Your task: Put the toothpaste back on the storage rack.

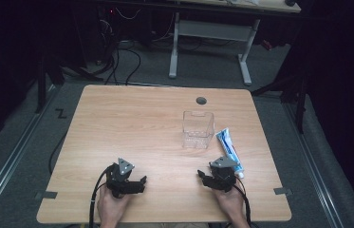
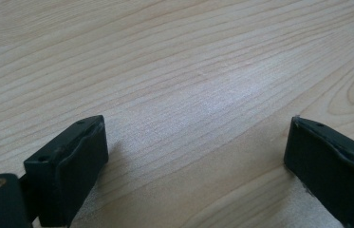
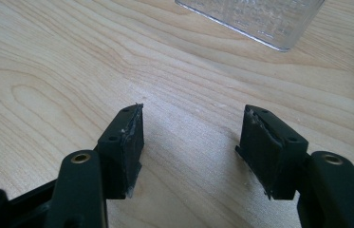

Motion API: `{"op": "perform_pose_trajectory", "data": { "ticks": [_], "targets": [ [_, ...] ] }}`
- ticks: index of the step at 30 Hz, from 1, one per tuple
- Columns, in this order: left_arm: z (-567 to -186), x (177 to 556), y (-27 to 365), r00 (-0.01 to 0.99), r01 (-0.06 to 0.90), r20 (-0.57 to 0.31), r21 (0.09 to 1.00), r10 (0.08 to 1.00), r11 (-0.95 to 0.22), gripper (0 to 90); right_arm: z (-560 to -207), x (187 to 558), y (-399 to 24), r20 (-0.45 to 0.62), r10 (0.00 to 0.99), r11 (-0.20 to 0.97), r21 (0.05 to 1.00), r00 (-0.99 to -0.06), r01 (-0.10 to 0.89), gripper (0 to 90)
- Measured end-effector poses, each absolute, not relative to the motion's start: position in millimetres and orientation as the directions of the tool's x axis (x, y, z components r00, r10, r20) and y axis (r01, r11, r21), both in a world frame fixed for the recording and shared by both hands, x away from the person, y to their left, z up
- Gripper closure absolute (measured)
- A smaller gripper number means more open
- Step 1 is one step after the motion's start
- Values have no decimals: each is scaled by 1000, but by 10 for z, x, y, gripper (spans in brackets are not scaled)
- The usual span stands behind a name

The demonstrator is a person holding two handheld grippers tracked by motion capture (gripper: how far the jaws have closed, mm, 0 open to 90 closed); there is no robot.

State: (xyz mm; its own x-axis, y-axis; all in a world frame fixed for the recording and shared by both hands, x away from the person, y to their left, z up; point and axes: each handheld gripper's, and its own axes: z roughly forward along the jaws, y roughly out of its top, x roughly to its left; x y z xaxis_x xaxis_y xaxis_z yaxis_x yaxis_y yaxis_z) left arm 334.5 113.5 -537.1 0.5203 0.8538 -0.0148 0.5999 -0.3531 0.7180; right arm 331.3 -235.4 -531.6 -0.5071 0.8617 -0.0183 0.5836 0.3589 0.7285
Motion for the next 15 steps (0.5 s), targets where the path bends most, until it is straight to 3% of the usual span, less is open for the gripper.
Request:
{"op": "perform_pose_trajectory", "data": {
  "ticks": [15],
  "targets": [
    [-5371, 3340, 1135, 521, 595, -15, 723, 853, -350, 103, -5318, 3313, -2351, -19, 856, 366, 726, -516, 581, 369]
  ]
}}
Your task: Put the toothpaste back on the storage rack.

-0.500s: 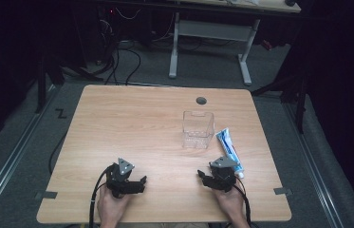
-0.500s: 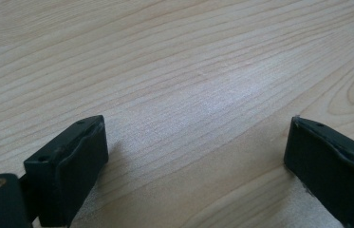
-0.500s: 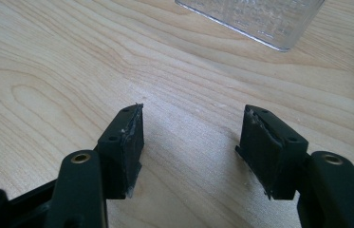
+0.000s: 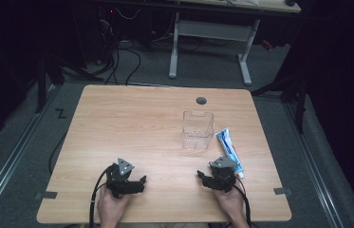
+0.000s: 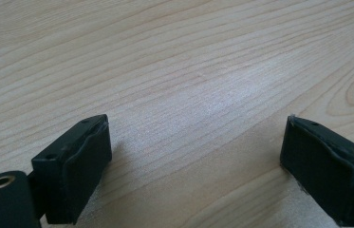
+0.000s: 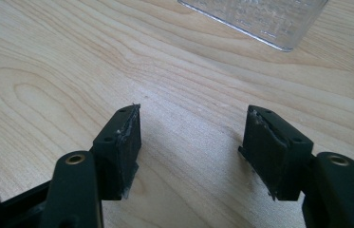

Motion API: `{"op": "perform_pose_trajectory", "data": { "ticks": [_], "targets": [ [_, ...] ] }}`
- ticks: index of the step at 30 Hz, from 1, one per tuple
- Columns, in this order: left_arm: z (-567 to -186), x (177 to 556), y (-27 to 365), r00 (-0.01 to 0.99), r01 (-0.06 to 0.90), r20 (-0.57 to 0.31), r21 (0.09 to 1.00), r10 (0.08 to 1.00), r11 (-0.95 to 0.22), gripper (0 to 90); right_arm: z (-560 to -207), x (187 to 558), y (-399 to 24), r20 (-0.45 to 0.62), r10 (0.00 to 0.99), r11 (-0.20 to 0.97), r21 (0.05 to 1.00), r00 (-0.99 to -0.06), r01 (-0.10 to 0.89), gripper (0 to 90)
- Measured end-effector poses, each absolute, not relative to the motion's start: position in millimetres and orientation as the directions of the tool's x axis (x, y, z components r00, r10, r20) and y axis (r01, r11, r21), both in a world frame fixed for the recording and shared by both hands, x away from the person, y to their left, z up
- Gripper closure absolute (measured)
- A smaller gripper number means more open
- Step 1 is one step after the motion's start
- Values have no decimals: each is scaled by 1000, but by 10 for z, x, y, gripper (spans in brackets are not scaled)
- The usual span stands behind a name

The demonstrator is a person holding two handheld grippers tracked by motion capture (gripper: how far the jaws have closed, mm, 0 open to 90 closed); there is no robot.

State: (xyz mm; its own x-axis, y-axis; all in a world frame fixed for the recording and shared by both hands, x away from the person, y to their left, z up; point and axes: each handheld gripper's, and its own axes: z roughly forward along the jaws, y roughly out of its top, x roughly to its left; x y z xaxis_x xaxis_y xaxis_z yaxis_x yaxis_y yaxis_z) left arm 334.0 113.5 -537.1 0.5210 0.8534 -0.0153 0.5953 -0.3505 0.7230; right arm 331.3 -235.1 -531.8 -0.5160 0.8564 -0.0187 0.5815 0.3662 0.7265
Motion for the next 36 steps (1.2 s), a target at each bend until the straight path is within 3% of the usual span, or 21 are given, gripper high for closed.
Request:
{"op": "perform_pose_trajectory", "data": {
  "ticks": [10, 18, 36],
  "targets": [
    [-5368, 3336, 1137, 514, 597, -16, 725, 858, -344, 120, -5317, 3319, -2349, -19, 853, 371, 725, -522, 580, 360],
    [-5365, 3335, 1142, 511, 597, -16, 726, 860, -341, 138, -5319, 3327, -2347, -11, 838, 385, 721, -546, 576, 301],
    [-5365, 3334, 1142, 506, 598, -16, 727, 862, -337, 147, -5314, 3307, -2366, -21, 885, 335, 721, -464, 606, 324]
  ]
}}
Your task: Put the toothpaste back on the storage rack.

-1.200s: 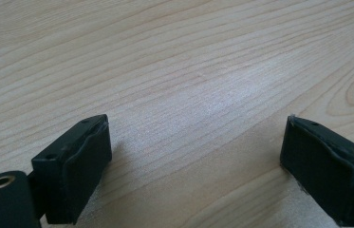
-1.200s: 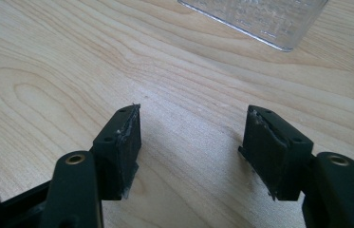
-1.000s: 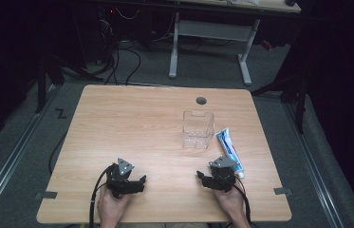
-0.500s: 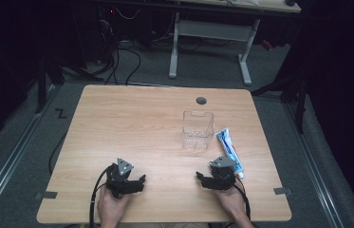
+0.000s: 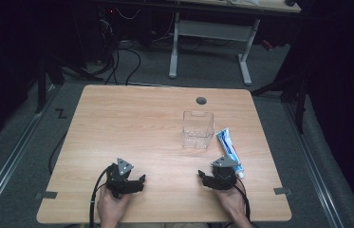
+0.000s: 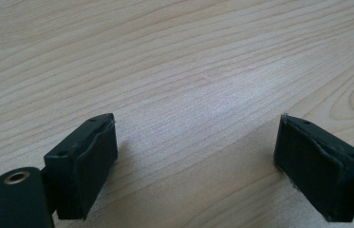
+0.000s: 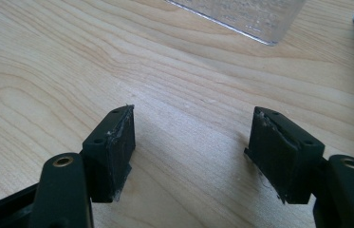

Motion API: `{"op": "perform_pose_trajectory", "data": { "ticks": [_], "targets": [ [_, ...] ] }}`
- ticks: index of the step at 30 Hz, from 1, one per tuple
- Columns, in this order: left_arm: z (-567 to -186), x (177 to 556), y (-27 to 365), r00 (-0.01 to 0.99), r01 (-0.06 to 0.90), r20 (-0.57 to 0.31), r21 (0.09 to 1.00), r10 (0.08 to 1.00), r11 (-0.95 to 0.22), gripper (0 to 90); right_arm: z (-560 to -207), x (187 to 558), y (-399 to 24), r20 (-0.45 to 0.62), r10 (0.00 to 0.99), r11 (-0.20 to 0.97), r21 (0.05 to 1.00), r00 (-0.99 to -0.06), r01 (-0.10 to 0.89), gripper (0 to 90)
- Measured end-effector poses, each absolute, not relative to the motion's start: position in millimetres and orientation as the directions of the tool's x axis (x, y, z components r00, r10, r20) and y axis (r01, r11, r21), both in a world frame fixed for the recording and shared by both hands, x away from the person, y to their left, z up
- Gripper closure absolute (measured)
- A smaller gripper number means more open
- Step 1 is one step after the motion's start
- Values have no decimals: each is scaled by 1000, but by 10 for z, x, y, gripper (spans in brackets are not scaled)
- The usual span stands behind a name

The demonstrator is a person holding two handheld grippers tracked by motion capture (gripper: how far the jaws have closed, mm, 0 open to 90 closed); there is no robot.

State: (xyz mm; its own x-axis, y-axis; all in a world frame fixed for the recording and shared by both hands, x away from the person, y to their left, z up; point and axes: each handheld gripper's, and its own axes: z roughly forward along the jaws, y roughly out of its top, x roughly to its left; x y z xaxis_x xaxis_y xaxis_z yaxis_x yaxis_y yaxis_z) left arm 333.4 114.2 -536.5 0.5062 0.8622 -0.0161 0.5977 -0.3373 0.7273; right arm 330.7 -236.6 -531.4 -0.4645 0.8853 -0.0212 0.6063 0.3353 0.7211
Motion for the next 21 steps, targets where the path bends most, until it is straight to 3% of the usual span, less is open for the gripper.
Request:
{"op": "perform_pose_trajectory", "data": {
  "ticks": [7, 10, 21],
  "targets": [
    [-5365, 3335, 1141, 505, 598, -16, 727, 863, -336, 148, -5295, 3298, -2393, -15, 898, 313, 724, -440, 614, 304],
    [-5364, 3336, 1140, 504, 599, -17, 727, 863, -336, 147, -5269, 3290, -2407, -9, 905, 294, 734, -425, 612, 337],
    [-5364, 3337, 1138, 503, 599, -16, 727, 864, -335, 147, -5174, 3250, -2540, 108, 906, 199, 745, -410, 636, 301]
  ]
}}
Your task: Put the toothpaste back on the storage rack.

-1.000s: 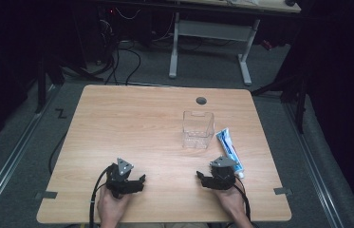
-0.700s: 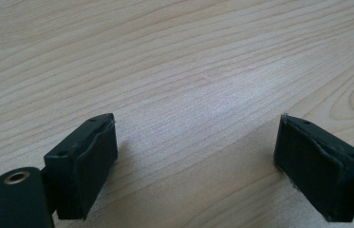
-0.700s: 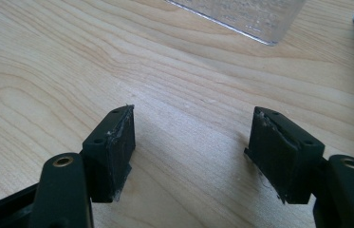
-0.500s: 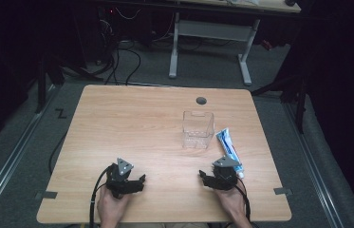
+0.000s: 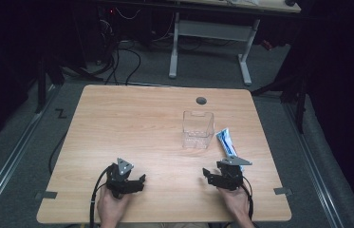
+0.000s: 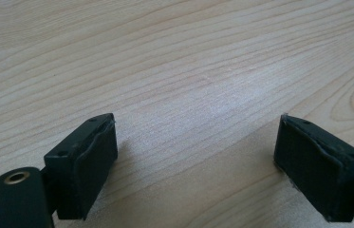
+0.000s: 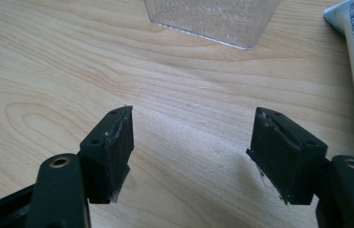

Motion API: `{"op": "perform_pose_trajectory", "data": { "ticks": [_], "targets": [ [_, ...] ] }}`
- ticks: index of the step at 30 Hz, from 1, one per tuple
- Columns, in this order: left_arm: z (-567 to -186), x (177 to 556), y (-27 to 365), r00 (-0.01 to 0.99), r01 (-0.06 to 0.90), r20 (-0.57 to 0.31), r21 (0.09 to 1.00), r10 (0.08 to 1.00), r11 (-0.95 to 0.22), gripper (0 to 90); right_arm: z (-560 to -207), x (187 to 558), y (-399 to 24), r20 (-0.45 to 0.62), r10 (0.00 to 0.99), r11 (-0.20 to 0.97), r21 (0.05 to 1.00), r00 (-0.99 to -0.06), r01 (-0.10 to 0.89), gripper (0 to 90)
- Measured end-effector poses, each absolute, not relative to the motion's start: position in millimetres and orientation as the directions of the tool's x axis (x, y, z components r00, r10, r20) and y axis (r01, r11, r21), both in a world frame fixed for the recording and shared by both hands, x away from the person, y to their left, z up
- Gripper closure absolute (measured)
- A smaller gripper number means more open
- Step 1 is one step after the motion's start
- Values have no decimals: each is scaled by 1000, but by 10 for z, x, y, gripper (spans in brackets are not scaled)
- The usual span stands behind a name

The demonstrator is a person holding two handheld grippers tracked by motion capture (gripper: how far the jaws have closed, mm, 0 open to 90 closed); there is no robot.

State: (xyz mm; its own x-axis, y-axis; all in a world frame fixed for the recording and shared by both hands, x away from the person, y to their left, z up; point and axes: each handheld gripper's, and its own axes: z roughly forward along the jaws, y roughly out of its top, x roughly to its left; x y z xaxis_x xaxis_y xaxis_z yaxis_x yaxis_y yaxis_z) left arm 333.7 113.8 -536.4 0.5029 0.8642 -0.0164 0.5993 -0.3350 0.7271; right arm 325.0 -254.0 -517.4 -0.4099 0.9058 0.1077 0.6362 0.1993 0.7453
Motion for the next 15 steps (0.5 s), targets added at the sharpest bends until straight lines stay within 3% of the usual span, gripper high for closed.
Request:
{"op": "perform_pose_trajectory", "data": {
  "ticks": [15],
  "targets": [
    [-5365, 3338, 1136, 502, 600, -17, 727, 865, -334, 148, -4984, 3156, -2708, 150, 898, 155, 772, -413, 617, 264]
  ]
}}
